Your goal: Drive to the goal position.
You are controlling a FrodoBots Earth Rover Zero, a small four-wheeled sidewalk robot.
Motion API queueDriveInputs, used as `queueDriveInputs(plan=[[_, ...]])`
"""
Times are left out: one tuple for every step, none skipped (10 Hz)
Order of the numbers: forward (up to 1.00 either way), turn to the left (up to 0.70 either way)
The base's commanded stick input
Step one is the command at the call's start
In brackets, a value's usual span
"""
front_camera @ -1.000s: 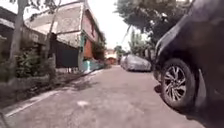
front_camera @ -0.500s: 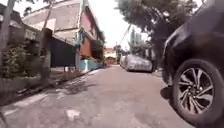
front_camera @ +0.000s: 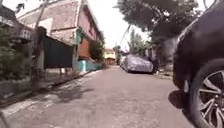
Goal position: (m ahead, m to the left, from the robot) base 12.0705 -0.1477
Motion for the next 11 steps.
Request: queueDriveInputs(plan=[[0.7, 0.03], [0.7, 0.03], [0.7, 0.03], [0.7, 0.03], [0.7, 0.03], [0.7, 0.03], [0.7, 0.03], [0.7, 0.03], [0.7, 0.03], [0.7, 0.03], [0.7, 0.03]])
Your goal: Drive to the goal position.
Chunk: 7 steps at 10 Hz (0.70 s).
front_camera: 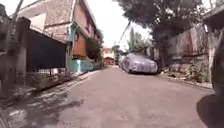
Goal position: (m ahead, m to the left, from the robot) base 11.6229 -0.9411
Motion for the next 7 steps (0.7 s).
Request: queueDriveInputs(plan=[[0.7, 0.03], [0.7, 0.03], [0.7, 0.03], [0.7, 0.03], [0.7, 0.03], [0.7, 0.03], [0.7, 0.03]])
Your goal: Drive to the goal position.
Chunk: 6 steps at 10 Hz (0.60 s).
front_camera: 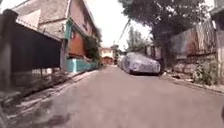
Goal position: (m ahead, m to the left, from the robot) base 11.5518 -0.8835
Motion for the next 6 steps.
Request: queueDriveInputs(plan=[[0.7, 0.02], [0.7, 0.02], [0.7, 0.02], [0.7, 0.01], [0.7, 0.0], [0.7, 0.02]])
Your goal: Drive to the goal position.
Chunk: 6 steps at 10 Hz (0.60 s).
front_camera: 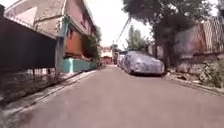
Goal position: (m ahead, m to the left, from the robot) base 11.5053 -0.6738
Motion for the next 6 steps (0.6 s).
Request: queueDriveInputs(plan=[[0.7, 0.02], [0.7, 0.02], [0.7, 0.01], [0.7, 0.0], [0.7, 0.02], [0.7, 0.02]])
